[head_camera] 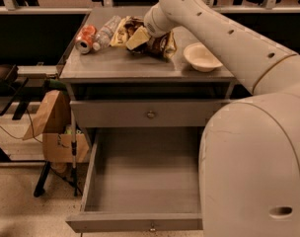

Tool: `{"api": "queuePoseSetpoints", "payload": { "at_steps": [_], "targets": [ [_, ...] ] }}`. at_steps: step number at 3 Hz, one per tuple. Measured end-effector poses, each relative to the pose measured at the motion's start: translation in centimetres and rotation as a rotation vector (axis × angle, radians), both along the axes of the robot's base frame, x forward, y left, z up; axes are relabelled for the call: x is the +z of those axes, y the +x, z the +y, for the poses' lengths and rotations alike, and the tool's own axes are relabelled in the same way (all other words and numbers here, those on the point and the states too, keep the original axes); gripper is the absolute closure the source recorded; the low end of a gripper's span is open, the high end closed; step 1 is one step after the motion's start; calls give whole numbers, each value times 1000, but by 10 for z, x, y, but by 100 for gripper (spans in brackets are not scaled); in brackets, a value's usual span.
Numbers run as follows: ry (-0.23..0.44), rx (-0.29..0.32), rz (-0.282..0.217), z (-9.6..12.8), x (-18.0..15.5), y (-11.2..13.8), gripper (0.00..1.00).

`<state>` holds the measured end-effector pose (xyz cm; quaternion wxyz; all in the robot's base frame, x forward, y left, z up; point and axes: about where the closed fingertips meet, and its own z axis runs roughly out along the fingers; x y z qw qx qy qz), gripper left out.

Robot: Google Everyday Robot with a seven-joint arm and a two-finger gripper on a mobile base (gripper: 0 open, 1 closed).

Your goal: Pick brown chip bag from middle drawer and place on counter

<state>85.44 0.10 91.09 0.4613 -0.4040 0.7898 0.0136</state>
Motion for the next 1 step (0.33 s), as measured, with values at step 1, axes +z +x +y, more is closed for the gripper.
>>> {"api": "queuePoseSetpoints", "payload": {
  "at_steps": [1],
  "targets": [
    [0, 0, 0, 0, 0, 0, 0]
  ]
}}
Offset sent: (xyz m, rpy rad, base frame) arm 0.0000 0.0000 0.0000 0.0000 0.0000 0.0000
